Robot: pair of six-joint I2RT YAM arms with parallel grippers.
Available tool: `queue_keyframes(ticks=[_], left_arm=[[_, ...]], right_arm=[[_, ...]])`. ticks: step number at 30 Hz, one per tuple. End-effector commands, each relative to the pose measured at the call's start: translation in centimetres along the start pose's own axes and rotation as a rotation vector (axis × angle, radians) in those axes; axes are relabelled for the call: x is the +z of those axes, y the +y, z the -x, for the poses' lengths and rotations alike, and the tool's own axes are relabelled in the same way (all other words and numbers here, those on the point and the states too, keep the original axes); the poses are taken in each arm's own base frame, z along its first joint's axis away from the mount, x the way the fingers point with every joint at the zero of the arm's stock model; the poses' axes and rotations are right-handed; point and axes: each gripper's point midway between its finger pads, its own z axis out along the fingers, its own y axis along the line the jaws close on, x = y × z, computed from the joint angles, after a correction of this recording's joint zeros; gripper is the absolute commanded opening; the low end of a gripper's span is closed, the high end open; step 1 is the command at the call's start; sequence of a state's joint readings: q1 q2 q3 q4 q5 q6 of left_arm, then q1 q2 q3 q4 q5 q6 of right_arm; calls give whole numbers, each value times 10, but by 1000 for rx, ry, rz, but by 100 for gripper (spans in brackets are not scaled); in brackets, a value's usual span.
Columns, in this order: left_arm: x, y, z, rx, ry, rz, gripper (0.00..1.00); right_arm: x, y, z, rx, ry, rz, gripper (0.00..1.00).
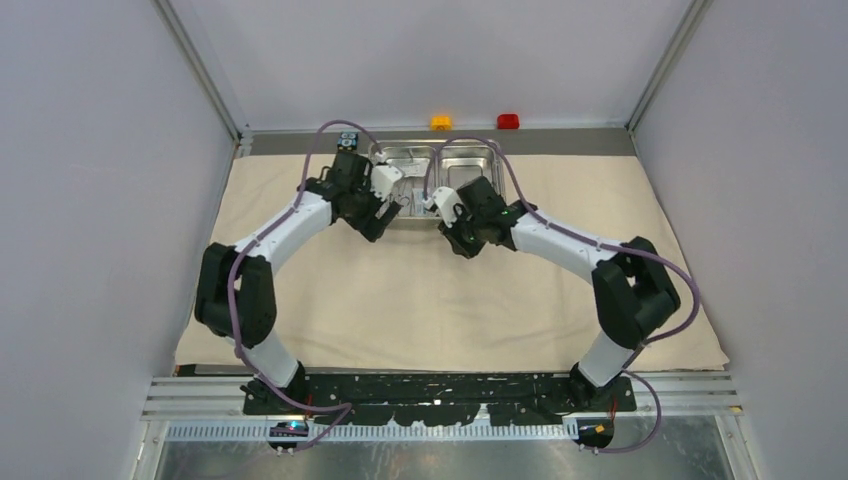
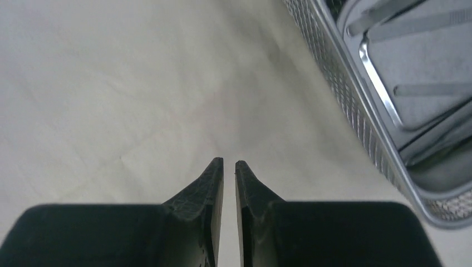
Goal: Open and lay out the surgical kit
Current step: Smooth out the surgical kit at the center of the board.
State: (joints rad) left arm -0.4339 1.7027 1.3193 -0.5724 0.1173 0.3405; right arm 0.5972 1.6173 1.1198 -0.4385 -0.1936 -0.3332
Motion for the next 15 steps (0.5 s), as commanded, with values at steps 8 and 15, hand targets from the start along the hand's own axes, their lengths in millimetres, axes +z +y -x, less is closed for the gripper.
queue_keyframes(ticks=[8,15], left_arm=[[-50,43,-26,-156,-104,77,83],[-57,56,-36,-202,-122,95,83]], right_arm=[[61,-8,61,9,-75,-39,9],[84,-5,49,10,-19,-8,2]])
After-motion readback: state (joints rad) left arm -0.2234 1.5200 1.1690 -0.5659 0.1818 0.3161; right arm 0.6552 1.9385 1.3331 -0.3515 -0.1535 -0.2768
